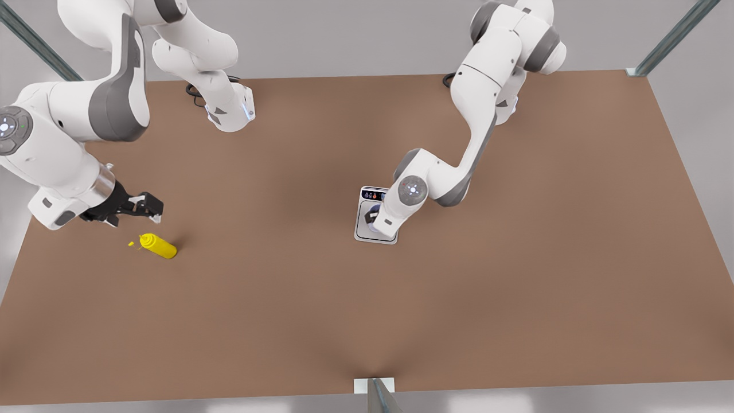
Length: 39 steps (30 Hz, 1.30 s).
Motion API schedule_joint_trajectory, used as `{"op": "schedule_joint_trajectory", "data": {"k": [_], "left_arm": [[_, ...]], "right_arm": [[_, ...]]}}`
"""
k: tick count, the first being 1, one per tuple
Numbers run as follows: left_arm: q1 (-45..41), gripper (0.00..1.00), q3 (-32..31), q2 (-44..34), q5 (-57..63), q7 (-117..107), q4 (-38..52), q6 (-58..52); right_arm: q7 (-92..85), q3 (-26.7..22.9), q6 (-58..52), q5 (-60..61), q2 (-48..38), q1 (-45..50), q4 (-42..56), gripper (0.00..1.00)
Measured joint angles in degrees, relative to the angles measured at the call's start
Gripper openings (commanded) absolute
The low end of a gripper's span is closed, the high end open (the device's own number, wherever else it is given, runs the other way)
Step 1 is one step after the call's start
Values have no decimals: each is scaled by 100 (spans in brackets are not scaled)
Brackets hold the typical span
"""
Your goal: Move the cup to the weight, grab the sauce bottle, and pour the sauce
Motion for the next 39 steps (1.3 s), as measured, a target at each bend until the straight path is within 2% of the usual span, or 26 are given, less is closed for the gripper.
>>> {"op": "schedule_joint_trajectory", "data": {"k": [2, 10, 11, 12, 13, 14, 16, 18, 19, 20, 22, 26, 27, 29, 35, 39], "left_arm": [[58, 100, -5, -76, 1, 0, 0, -52], [186, 100, 9, -305, 9, 81, -89, -105], [190, 100, 63, -288, 4, 84, 211, -423], [542, 100, 91, -199, 16, 223, 894, -1326], [968, 100, 99, -269, 77, 1191, 1320, -2199], [1418, 100, 102, -319, 219, 2229, 1710, -3128], [1853, 100, 368, -684, 612, 3529, 1975, -4302], [1859, 100, 880, -1054, 940, 4193, 1977, -4788], [1925, 100, 869, -1348, 1084, 4294, 1884, -4842], [2236, 100, 704, -1909, 1204, 4436, 1306, -4715], [2199, 100, 689, -2546, 1360, 4510, 599, -4373], [2183, 100, 873, -2515, 1485, 4501, 659, -4501], [2251, 100, 990, -2523, 1488, 4493, 668, -4501], [2225, 100, 1021, -2533, 1494, 4499, 731, -4610], [2241, 100, 1058, -2543, 1506, 4510, 747, -4668], [2235, 100, 1058, -2520, 1512, 4518, 747, -4664]], "right_arm": [[746, 24, -560, 5, -33, -12, 98, 100], [1063, -78, -1062, 3, -115, -44, 283, 100], [1062, -75, -1110, 6, -115, -64, 286, 100], [1071, -71, -1106, 23, -95, -79, 300, 100], [1124, -114, -1077, 275, -31, -88, 434, 97], [1709, -171, -1111, 696, 14, -262, 524, 99], [3254, -174, -1488, 2715, 318, -1373, 344, 100], [3666, -185, -1520, 3183, 432, -1786, 107, 100], [4190, -177, -1431, 3693, 442, -2120, -171, 100], [4389, -198, -1241, 4086, 493, -2447, -411, 100], [4630, -482, -1193, 4547, 896, -2764, -425, 100], [4653, -421, -1315, 5322, 2380, -3752, -234, 100], [4651, 11, -1455, 5332, 2974, -4096, 88, 100], [4563, 265, -1529, 5350, 3542, -4250, 153, 100], [4073, 323, -1623, 5543, 4130, -4455, 175, 100], [3869, 307, -1619, 5384, 4218, -4668, 239, 100]]}}
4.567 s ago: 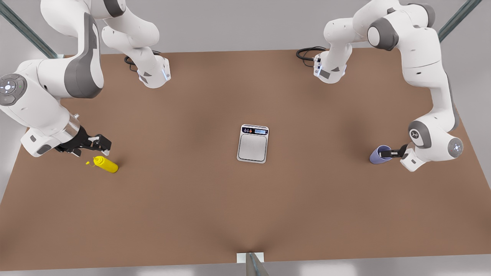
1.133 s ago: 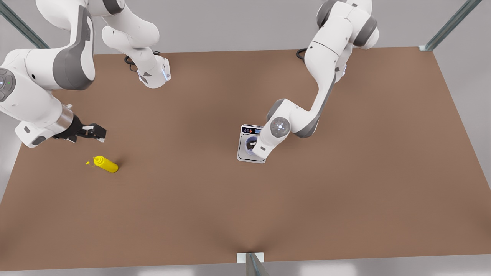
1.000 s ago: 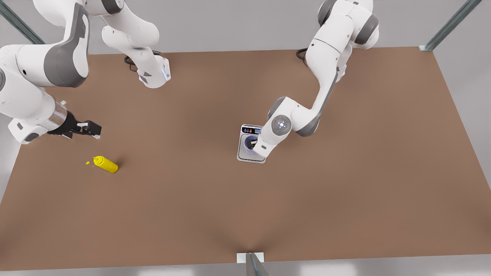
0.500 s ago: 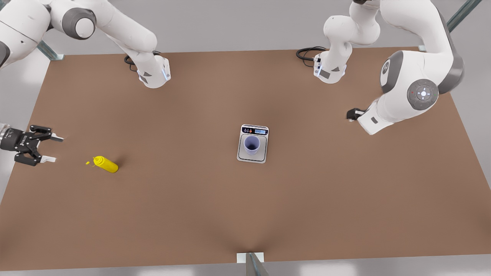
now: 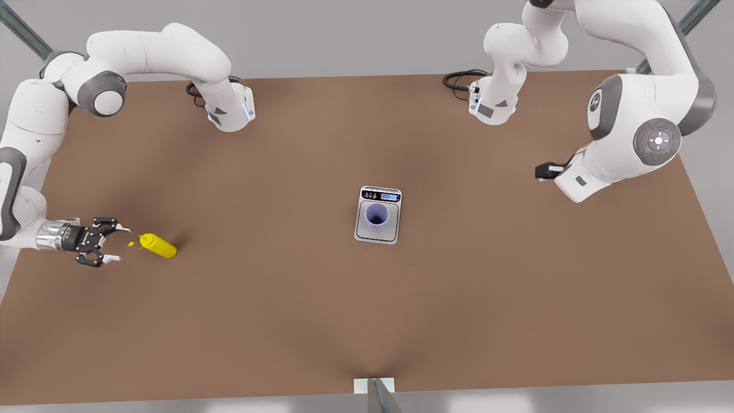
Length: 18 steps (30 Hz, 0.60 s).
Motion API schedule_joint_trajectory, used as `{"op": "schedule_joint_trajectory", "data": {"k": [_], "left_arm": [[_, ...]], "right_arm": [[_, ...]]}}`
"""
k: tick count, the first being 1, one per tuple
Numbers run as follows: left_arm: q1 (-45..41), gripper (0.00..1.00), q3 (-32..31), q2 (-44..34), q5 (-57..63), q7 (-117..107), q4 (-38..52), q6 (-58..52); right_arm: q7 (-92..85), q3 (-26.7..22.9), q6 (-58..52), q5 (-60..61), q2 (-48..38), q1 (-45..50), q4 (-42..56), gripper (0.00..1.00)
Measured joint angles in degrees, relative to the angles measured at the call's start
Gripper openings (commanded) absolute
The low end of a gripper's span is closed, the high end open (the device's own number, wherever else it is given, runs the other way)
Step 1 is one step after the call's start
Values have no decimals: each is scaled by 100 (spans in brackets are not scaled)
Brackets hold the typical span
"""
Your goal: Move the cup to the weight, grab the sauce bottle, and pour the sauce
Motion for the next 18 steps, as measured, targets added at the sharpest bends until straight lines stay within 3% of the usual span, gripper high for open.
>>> {"op": "schedule_joint_trajectory", "data": {"k": [9, 14, 18], "left_arm": [[-2, 100, 0, 24, 2, -3, 0, 27], [-1, 100, 0, 42, -1, -8, 0, 40], [-3, 100, 0, 74, -3, 0, 5, 40]], "right_arm": [[-531, -18, -290, -111, 600, -240, 28, 100], [-454, 38, -225, 53, 1304, -331, 661, 100], [-55, 247, -170, 90, 1387, -477, 744, 100]]}}
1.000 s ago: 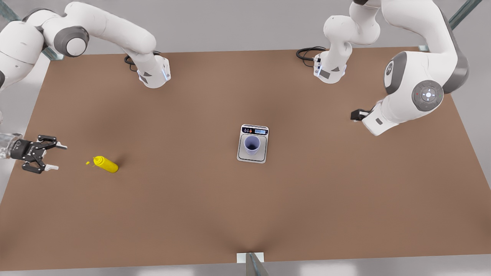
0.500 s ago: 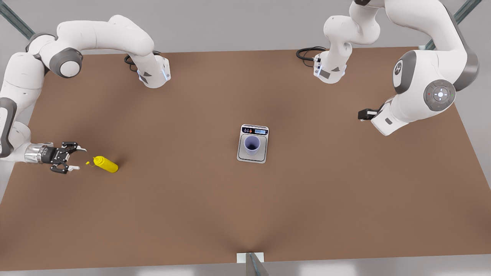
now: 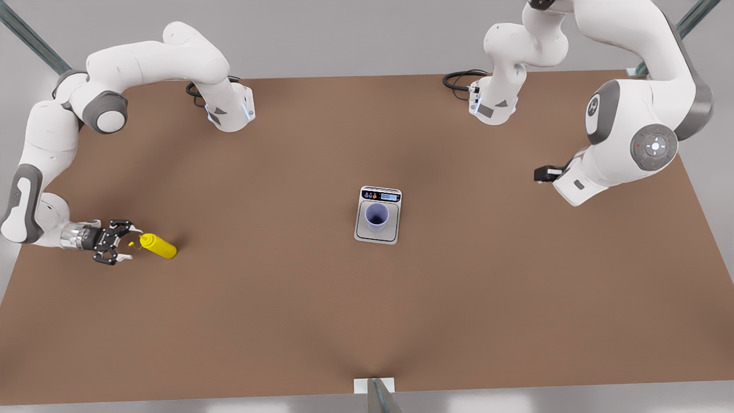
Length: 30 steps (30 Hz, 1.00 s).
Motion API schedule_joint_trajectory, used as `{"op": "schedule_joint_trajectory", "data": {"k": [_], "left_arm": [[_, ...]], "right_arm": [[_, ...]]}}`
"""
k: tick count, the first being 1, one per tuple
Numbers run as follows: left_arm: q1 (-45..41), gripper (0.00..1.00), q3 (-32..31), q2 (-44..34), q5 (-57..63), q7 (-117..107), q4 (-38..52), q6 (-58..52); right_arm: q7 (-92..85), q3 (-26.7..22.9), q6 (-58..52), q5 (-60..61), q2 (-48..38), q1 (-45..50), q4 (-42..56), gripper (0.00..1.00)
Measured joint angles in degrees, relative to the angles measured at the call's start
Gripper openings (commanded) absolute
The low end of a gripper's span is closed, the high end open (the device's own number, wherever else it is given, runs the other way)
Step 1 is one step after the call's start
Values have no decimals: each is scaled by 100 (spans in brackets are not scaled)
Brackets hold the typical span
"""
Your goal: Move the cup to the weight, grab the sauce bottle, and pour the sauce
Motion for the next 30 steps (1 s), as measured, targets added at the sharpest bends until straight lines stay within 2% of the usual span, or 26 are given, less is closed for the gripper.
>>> {"op": "schedule_joint_trajectory", "data": {"k": [20, 30], "left_arm": [[1, 100, 0, 26, 12, -9, 30, 9], [1, 100, 0, 18, 8, 0, 35, 4]], "right_arm": [[-206, 567, -287, -56, 9, -115, -185, 100], [-325, 570, -291, -471, -12, -115, -125, 100]]}}
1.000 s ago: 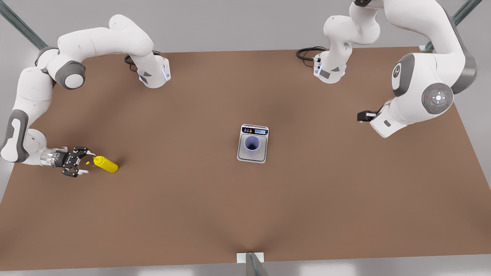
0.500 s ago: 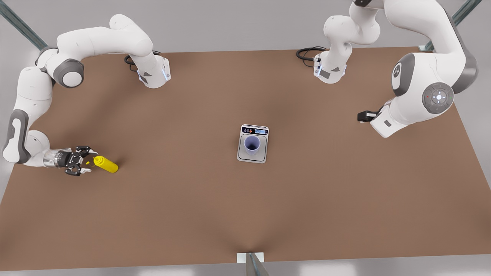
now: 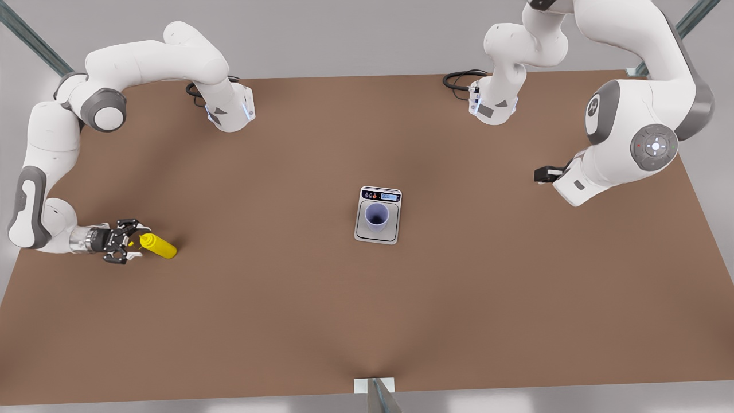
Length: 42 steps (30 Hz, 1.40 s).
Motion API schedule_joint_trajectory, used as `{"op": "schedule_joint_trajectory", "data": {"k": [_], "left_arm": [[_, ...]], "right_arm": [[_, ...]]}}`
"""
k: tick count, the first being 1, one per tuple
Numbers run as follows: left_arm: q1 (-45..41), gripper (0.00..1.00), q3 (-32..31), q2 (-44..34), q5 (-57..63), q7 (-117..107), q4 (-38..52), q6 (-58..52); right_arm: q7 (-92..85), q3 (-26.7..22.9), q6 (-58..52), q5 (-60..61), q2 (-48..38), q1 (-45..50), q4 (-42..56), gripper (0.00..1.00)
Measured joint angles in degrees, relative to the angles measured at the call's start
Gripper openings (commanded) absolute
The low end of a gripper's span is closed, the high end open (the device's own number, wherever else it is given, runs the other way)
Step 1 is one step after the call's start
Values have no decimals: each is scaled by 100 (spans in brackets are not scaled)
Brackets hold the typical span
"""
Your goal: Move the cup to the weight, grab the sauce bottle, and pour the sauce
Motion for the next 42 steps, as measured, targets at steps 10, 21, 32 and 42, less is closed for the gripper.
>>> {"op": "schedule_joint_trajectory", "data": {"k": [10, 21, 32, 42], "left_arm": [[-1, 100, 0, 0, -4, 0, -5, 5], [9, 100, 9, 26, -1, 0, 3, 0], [9, 100, 9, 26, -1, 0, 4, -4], [9, 100, 9, 26, -1, 0, 4, -4]], "right_arm": [[681, 70, -5, -84, -120, 9, -21, 100], [672, 342, 228, -129, -146, 88, -159, 100], [672, 624, 222, -41, -75, 132, -218, 100], [865, 927, 200, -30, -101, 132, -228, 100]]}}
